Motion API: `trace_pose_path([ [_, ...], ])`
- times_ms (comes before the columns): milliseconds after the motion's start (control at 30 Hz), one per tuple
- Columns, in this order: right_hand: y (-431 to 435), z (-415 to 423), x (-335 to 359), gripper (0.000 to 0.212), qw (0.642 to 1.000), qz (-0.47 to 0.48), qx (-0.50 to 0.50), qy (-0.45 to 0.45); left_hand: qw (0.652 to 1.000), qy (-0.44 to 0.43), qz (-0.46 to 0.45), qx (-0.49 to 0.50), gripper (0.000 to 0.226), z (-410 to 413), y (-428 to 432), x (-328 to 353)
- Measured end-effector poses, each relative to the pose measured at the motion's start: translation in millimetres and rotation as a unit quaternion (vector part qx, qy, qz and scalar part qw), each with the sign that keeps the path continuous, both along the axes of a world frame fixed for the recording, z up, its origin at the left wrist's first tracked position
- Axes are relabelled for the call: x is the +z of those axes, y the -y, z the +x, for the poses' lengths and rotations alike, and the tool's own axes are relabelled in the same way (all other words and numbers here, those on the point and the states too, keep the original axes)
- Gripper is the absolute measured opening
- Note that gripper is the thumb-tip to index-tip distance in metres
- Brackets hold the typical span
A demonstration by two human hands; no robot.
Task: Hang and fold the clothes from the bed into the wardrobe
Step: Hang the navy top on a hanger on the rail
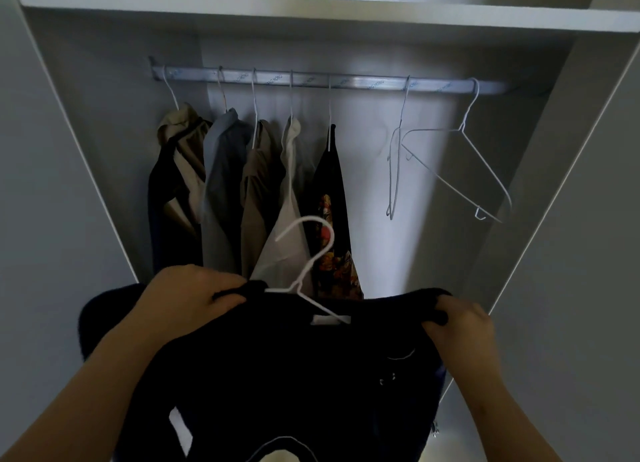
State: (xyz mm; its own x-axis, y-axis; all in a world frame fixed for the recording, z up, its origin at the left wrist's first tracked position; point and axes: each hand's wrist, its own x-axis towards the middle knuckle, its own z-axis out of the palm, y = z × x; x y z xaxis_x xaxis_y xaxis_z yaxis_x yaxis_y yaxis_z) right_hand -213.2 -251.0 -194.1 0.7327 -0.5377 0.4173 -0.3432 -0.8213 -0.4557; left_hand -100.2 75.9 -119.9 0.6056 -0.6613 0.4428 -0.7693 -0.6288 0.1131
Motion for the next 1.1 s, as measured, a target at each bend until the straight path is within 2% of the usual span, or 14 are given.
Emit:
trace_pose_path([
  [133,-17.2,2.1,14.9,0.022,0.996,0.021,0.07,0.04,0.991,-0.071,-0.1,0.056,0.027,-6.9,23.2,-11.8],
  [200,-31.6,3.0,22.7,0.024,0.991,0.023,0.125,0.047,0.986,-0.08,-0.136,0.061,0.023,-9.7,38.0,-16.3],
  [333,-54.1,2.5,35.1,0.026,0.958,-0.049,0.261,0.104,0.986,-0.115,-0.116,0.02,0.023,-16.4,61.2,-21.6],
  [400,-59.8,1.0,39.0,0.023,0.945,-0.035,0.295,0.137,0.984,-0.14,-0.105,-0.001,0.023,-19.4,66.7,-23.0],
  [467,-56.3,-1.1,42.2,0.03,0.953,-0.023,0.268,0.139,0.98,-0.15,-0.131,0.01,0.023,-18.5,65.4,-21.7],
  [567,-43.8,-2.8,46.2,0.069,0.994,-0.036,0.095,0.038,0.974,-0.146,-0.176,0.013,0.022,-16.6,59.1,-16.8],
  [600,-41.6,-1.7,48.3,0.07,0.998,-0.036,0.049,-0.008,0.971,-0.144,-0.189,0.001,0.025,-18.5,59.1,-13.2],
  [667,-45.6,2.7,50.4,0.045,0.998,-0.04,0.04,-0.041,0.973,-0.138,-0.184,-0.032,0.046,-23.5,64.2,-5.9],
  [700,-49.5,5.4,49.1,0.038,0.997,-0.036,0.057,-0.033,0.977,-0.13,-0.163,-0.044,0.051,-25.5,68.3,-4.0],
  [800,-61.1,8.8,46.5,0.046,0.998,0.039,0.035,0.029,0.985,-0.109,-0.121,-0.056,0.042,-31.1,75.8,-2.5],
  [867,-58.9,5.9,43.5,0.04,0.997,0.004,0.009,0.075,0.984,-0.103,-0.14,-0.05,0.041,-33.1,73.2,-3.1],
  [933,-47.3,2.6,40.5,0.026,0.997,-0.032,-0.008,0.068,0.977,-0.103,-0.186,-0.032,0.041,-32.4,66.8,-4.1],
  [1100,-26.3,-7.4,33.0,0.056,0.992,0.064,-0.078,-0.072,0.975,-0.09,-0.204,0.014,0.029,-29.5,55.6,-4.0],
])
